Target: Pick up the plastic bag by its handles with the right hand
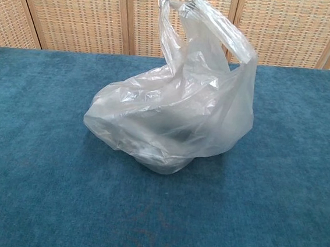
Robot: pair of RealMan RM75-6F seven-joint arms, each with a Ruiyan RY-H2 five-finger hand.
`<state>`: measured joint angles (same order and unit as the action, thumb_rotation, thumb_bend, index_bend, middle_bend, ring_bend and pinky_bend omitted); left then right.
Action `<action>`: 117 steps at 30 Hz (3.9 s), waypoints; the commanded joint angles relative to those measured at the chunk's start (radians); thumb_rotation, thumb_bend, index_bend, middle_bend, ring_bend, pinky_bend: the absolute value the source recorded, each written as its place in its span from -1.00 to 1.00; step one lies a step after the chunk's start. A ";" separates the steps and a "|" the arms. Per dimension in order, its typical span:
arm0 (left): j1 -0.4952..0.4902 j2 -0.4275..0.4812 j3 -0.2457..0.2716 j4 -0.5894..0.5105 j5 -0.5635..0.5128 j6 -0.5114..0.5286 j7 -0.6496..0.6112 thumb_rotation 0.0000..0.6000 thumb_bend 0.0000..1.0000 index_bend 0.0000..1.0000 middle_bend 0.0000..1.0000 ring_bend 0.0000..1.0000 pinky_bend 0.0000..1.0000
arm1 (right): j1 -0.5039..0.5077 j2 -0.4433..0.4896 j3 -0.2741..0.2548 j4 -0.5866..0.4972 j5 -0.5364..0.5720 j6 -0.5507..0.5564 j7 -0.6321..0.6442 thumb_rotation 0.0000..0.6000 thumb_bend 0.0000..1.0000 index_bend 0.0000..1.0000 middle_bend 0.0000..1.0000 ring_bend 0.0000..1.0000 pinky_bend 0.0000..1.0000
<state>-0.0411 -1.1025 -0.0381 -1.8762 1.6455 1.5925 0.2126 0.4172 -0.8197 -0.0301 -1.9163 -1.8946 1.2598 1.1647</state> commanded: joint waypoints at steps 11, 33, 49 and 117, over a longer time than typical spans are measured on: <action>0.005 0.002 -0.005 0.001 -0.008 0.014 -0.009 1.00 -0.85 -1.00 -1.00 -1.00 -1.00 | 0.314 -0.040 0.053 -0.033 0.068 -0.338 0.215 1.00 -0.86 -0.75 -0.66 -0.94 -0.85; -0.006 0.008 -0.022 0.001 -0.053 -0.006 -0.027 1.00 -0.85 -1.00 -1.00 -1.00 -1.00 | 0.570 -0.194 0.184 0.012 0.350 -0.613 0.296 1.00 -0.62 -0.59 -0.52 -0.84 -0.85; -0.013 0.021 -0.029 -0.003 -0.079 -0.018 -0.051 1.00 -0.85 -1.00 -1.00 -1.00 -1.00 | 0.567 -0.233 0.275 -0.019 0.456 -0.621 0.510 1.00 -1.00 -0.56 -0.48 -0.74 -0.74; -0.980 -0.568 -0.246 1.119 0.159 -0.343 -0.427 1.00 -0.76 -1.00 -1.00 -1.00 -0.76 | 0.686 -0.137 0.173 0.117 0.225 -0.530 1.001 1.00 -1.00 -0.30 -0.10 -0.33 -0.33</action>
<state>-0.9641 -1.6051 -0.2889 -0.8246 1.7961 1.2320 -0.1823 1.1027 -0.9559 0.1438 -1.7994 -1.6692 0.7297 2.1650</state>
